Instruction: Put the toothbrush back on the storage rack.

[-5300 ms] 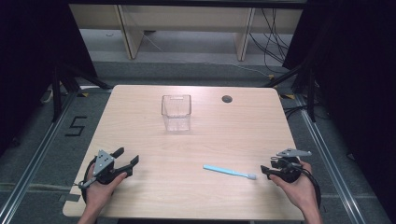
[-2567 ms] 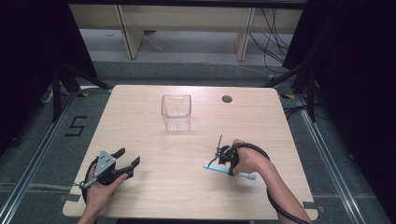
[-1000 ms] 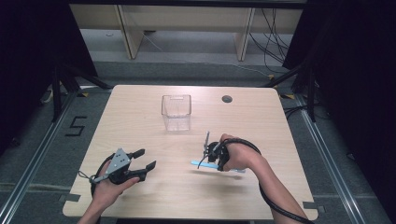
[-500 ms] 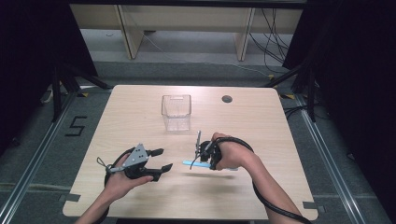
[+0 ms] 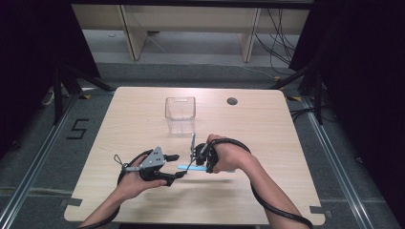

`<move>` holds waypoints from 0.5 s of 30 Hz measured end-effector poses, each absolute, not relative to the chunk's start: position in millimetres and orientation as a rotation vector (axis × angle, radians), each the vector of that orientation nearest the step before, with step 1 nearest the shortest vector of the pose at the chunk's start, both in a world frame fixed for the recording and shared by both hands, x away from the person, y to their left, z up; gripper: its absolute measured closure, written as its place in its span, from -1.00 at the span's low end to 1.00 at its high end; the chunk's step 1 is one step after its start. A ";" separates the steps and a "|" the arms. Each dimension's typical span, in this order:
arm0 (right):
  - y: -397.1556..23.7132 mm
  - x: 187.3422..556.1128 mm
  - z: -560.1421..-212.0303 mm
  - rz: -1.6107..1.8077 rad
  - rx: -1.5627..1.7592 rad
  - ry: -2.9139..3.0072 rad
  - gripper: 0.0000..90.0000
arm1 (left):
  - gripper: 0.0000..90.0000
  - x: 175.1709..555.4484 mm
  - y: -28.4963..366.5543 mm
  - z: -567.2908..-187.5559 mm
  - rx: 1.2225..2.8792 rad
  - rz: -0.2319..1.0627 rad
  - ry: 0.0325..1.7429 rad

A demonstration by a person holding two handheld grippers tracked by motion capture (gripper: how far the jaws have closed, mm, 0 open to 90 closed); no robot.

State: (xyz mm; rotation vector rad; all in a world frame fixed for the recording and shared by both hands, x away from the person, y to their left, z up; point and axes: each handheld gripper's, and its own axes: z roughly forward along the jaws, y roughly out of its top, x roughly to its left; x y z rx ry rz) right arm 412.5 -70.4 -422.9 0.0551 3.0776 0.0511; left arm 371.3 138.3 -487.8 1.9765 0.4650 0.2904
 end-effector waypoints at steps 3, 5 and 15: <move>-67.1 412.1 -422.0 0.065 0.022 3.069 0.76 | -0.13 372.1 134.7 -491.2 1.980 0.267 0.445; -66.6 412.5 -422.3 0.081 0.000 3.070 0.76 | -0.08 372.3 134.1 -492.5 1.986 0.261 0.442; -62.3 408.2 -418.5 0.083 -0.026 3.071 0.76 | 0.20 374.9 133.1 -499.1 1.972 0.178 0.439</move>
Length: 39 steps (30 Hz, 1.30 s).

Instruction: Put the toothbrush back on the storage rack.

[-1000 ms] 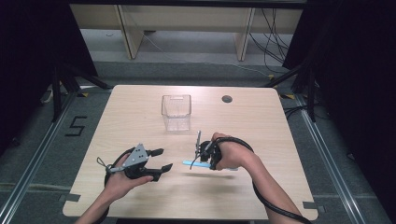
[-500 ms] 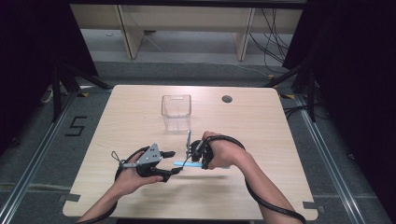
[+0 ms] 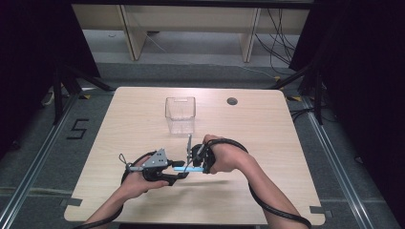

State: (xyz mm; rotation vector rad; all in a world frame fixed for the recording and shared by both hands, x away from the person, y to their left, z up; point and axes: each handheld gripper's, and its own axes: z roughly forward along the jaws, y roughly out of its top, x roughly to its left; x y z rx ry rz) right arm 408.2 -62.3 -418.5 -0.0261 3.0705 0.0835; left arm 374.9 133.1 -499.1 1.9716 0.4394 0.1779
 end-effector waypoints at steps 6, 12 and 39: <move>-58.5 406.7 -417.0 0.079 -0.051 3.070 0.76 | 0.32 374.7 130.5 -498.1 1.981 0.155 0.409; -56.5 406.9 -415.1 0.088 -0.077 3.065 0.76 | 0.36 376.0 128.2 -499.1 1.969 0.118 0.399; -57.0 406.3 -413.4 0.058 -0.127 3.060 0.73 | 0.67 374.7 129.5 -495.3 1.936 0.073 0.358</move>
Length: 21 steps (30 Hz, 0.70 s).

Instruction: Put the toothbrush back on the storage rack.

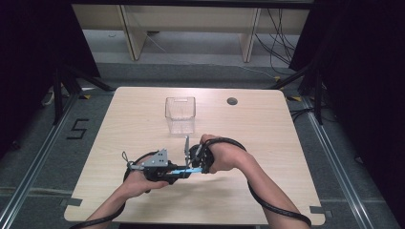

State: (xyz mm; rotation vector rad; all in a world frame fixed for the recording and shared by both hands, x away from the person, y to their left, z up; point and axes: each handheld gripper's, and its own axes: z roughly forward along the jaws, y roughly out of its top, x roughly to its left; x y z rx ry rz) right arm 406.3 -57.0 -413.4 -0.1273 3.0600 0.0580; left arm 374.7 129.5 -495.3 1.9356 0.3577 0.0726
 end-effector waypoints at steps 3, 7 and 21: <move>-56.8 406.9 -413.1 0.055 -0.134 3.059 0.72 | 0.72 374.5 129.7 -495.2 1.932 0.064 0.351; -56.2 408.1 -412.7 0.065 -0.167 3.051 0.71 | 0.73 375.1 130.6 -494.9 1.926 0.054 0.344; -56.5 407.5 -412.4 0.073 -0.047 3.055 0.57 | 0.73 374.3 132.5 -494.1 1.918 0.058 0.357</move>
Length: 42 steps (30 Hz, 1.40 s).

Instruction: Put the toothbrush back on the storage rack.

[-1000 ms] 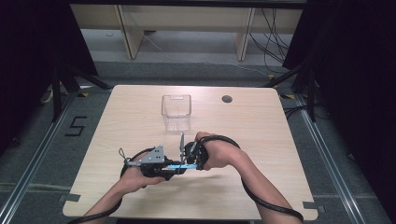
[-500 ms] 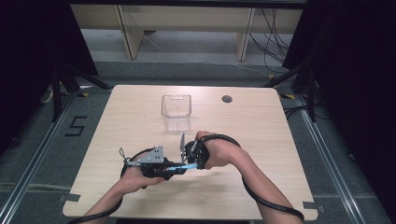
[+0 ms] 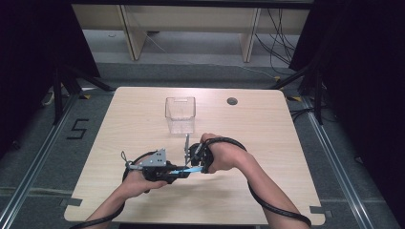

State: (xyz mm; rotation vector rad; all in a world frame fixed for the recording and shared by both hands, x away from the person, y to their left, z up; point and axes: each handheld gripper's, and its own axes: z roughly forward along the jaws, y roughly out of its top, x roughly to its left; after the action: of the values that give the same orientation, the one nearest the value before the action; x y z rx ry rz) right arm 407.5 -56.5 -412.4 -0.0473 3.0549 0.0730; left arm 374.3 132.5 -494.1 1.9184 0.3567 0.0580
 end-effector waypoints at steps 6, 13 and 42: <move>-64.1 410.0 -407.1 0.202 0.032 2.995 0.33 | 0.74 375.0 134.3 -494.9 1.910 0.084 0.377; -84.5 401.1 -395.5 0.365 0.252 2.897 0.20 | 0.74 377.6 145.2 -492.8 1.849 0.149 0.422; -122.6 388.1 -454.0 1.280 0.969 2.387 0.18 | 0.74 382.4 174.2 -481.7 1.647 0.382 0.627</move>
State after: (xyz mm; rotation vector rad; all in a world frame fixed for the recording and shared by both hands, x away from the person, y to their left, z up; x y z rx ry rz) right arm 388.1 -122.6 -454.0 0.9695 2.3870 1.2796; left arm 382.4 174.2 -481.7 1.6473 0.6267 0.3823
